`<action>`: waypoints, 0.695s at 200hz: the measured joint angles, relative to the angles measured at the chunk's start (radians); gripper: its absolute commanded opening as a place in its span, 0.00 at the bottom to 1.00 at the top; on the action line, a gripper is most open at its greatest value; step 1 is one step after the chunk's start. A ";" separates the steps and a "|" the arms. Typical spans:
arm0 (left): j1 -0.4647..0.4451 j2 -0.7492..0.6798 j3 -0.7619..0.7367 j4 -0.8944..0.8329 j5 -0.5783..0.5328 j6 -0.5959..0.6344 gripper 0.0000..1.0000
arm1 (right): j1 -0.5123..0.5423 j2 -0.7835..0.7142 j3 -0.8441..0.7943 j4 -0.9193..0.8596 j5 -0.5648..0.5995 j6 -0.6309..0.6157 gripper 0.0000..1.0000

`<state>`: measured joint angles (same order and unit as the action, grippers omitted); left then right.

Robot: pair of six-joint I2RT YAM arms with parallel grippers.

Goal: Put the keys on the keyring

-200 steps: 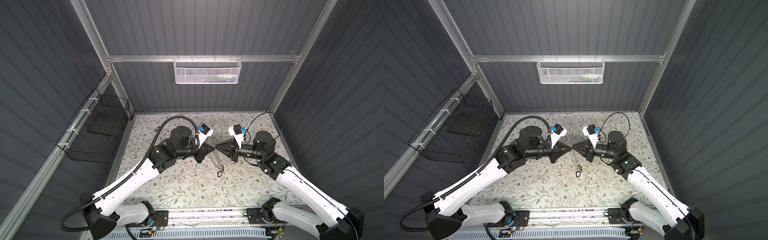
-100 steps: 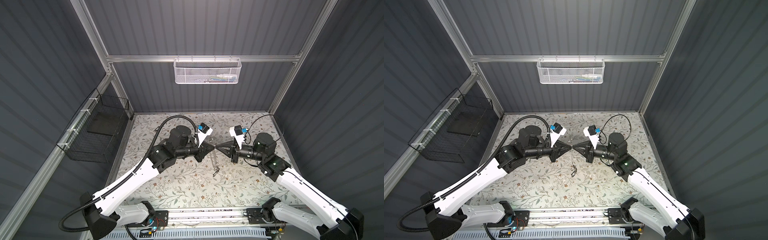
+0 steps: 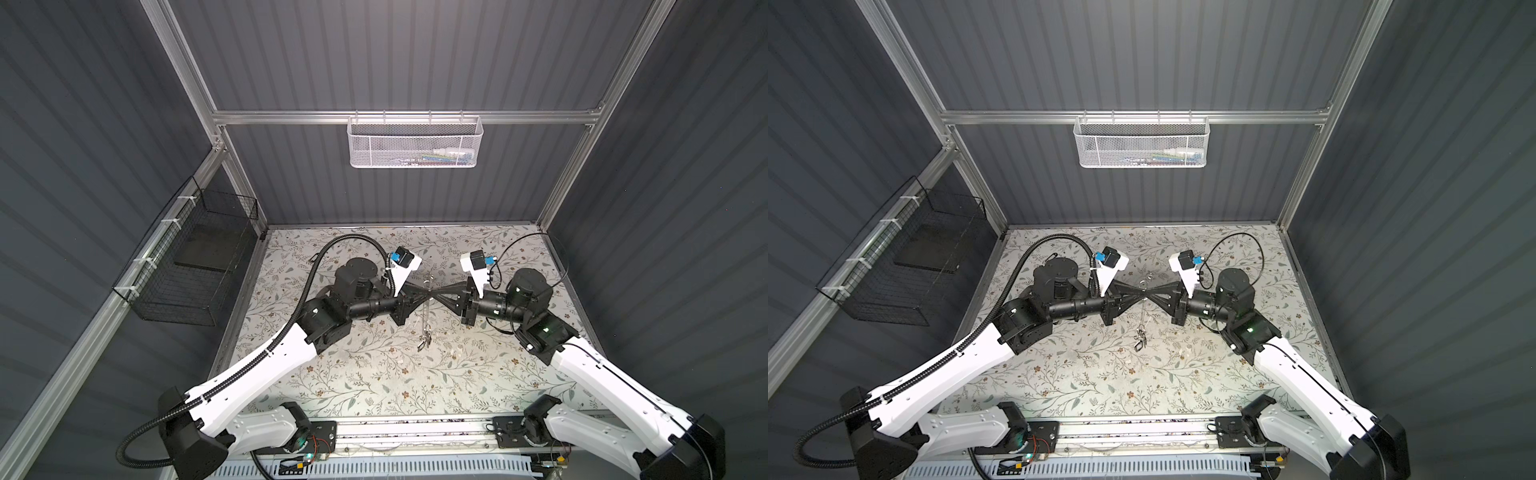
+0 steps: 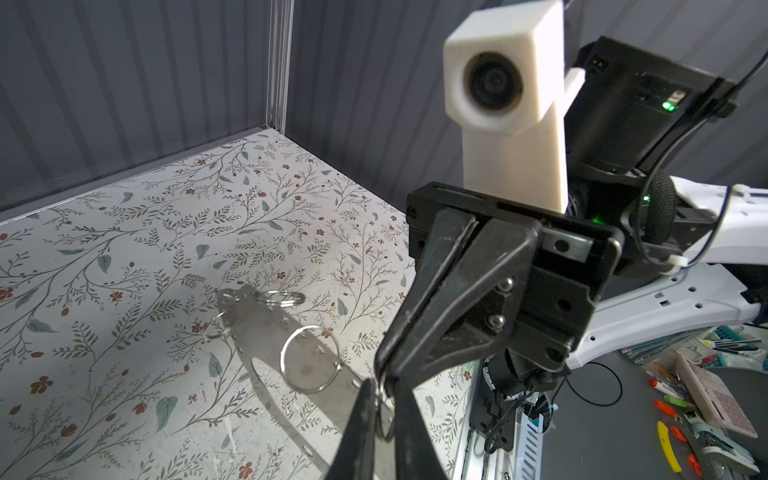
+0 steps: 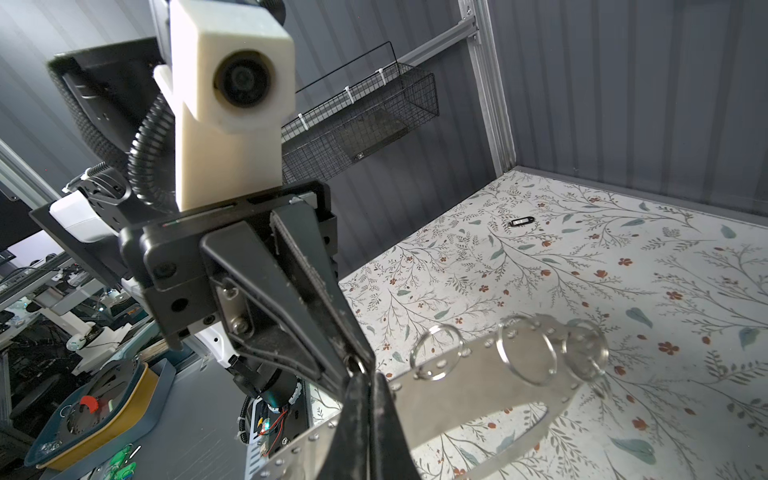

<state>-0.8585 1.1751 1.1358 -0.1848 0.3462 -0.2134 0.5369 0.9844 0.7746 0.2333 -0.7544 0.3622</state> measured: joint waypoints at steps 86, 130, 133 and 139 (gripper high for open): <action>0.001 -0.001 0.000 0.000 0.014 -0.001 0.11 | 0.000 -0.010 -0.002 -0.002 0.002 0.000 0.02; 0.001 0.001 0.001 -0.002 0.015 -0.001 0.14 | 0.000 -0.013 -0.002 -0.003 0.002 -0.003 0.02; 0.001 0.001 0.001 -0.002 0.015 0.000 0.15 | 0.000 -0.013 -0.002 -0.004 0.002 -0.003 0.02; 0.001 0.003 0.002 -0.002 0.016 0.000 0.15 | 0.000 -0.013 -0.002 -0.004 0.003 -0.004 0.02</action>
<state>-0.8577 1.1786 1.1378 -0.1867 0.3622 -0.2138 0.5365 0.9710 0.7723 0.2295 -0.7517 0.3584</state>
